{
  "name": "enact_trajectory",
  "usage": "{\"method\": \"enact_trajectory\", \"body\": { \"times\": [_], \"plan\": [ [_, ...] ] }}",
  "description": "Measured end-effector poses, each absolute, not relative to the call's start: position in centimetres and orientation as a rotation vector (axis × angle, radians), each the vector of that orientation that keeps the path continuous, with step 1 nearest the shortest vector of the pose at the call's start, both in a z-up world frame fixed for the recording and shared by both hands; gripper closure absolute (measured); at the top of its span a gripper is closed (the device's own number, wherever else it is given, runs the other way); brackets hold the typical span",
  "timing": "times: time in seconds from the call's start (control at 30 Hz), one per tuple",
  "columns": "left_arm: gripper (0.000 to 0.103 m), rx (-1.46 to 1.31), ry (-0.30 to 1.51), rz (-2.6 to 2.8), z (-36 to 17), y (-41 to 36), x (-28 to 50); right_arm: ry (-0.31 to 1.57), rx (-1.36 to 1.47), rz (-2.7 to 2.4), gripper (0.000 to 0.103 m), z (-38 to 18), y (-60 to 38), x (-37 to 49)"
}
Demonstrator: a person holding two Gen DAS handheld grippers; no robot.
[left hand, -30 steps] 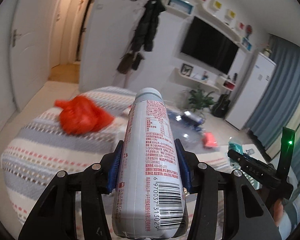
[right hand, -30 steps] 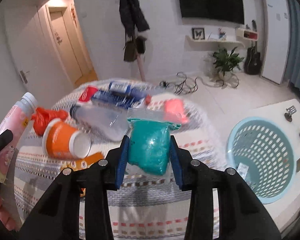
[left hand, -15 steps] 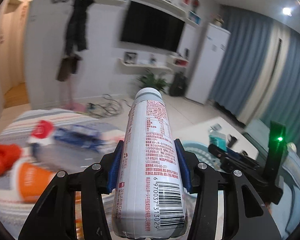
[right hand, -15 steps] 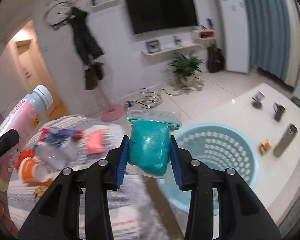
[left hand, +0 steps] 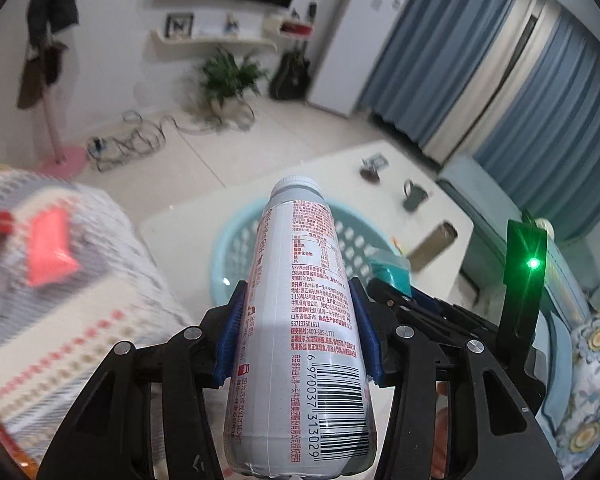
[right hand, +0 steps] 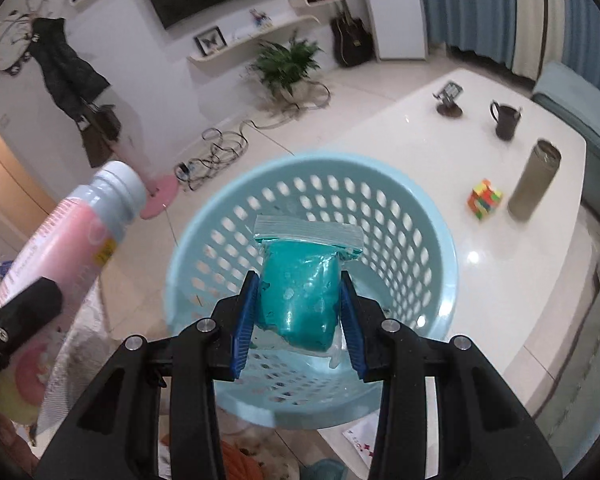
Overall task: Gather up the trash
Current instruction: 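Carry the can and packet over the blue basket and open both tools, then move both open tools back over the table items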
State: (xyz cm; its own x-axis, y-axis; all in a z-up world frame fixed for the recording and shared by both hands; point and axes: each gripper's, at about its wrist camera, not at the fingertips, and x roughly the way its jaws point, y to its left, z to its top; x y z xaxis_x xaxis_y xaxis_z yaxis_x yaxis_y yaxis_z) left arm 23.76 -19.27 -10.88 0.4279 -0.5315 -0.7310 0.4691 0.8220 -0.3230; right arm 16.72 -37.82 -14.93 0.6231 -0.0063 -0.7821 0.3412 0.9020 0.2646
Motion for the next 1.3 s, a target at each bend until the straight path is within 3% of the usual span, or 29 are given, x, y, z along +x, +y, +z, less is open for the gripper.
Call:
{"method": "enact_trajectory", "body": {
  "times": [0.23, 0.37, 0.43, 0.5, 0.7, 1.3],
  "plan": [
    [0.056, -0.054, 1.012, -0.624, -14.3, -20.7, 24.4, 0.946, 0.445, -0.216, 0.066, -17.9, -39.0, 16.7],
    [0.046, -0.051, 1.009, -0.628, -14.2, -20.5, 24.2, 0.960, 0.467, -0.215, 0.065, -18.5, -39.4, 16.6],
    [0.045, -0.046, 0.999, -0.624, -13.9, -20.4, 24.0, 0.962, 0.477, -0.216, 0.054, -18.6, -39.6, 16.6],
    [0.045, -0.051, 0.996, -0.622, -13.8, -20.3, 23.6, 0.953, 0.486, -0.217, 0.050, -18.4, -39.6, 16.4],
    [0.045, -0.074, 0.980, -0.606, -13.3, -19.0, 22.9, 0.949, 0.462, -0.206, 0.050, -17.6, -38.7, 16.2],
    [0.045, -0.140, 0.747, -0.498, -5.3, -8.6, 15.9, 0.786, 0.251, -0.023, 0.050, -8.8, -28.3, 13.7]
  ]
}}
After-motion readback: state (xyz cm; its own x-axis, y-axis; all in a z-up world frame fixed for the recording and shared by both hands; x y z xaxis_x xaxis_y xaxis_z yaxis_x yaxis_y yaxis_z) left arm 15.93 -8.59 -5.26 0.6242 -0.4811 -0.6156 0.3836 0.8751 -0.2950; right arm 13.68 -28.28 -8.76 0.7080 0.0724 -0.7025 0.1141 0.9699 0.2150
